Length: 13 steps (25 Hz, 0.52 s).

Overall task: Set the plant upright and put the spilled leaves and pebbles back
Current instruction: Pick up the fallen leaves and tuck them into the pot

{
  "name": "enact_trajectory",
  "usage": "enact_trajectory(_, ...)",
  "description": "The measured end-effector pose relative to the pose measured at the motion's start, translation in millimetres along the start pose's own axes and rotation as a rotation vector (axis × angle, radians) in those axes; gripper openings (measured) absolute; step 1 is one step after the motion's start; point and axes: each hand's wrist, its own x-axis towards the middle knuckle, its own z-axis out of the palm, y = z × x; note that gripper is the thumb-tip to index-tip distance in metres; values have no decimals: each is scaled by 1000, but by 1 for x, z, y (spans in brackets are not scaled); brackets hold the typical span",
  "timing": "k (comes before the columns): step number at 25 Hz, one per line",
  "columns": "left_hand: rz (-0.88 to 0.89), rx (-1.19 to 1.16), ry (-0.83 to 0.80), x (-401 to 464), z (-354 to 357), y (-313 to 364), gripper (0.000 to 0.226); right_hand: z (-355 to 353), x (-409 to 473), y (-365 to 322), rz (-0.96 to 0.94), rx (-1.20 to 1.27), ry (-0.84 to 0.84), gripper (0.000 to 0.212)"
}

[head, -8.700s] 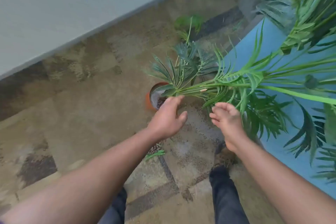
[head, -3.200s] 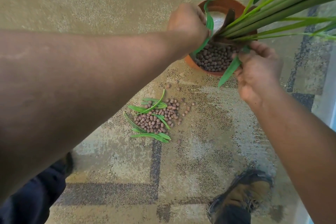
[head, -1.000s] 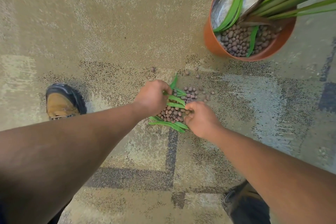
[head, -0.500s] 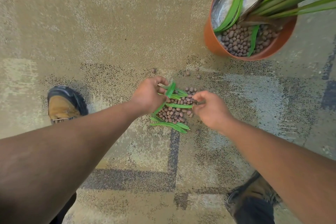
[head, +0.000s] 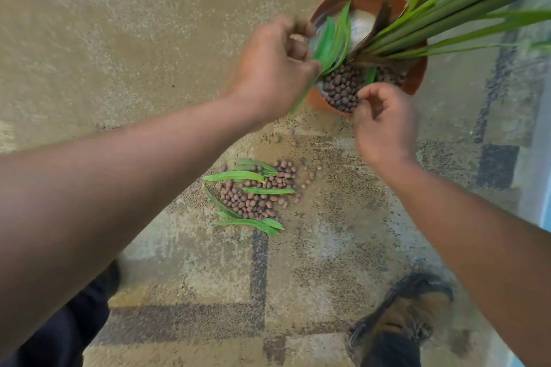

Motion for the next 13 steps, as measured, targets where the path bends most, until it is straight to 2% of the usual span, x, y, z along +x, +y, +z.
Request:
enact_trajectory(3, 38, 113, 55, 34, 24, 21, 28, 9, 6, 10, -12, -103, -8, 18)
enact_trajectory(7, 17, 247, 15, 63, 42, 26, 33, 22, 6, 2, -2, -217, 65, 16)
enact_trajectory(9, 112, 423, -34, 65, 39, 23, 30, 24, 7, 2, -2, -214, 73, 16)
enact_trajectory(13, 394, 690, -132, 51, 18, 2, 39, 23, 7, 7, -28, -206, 55, 15)
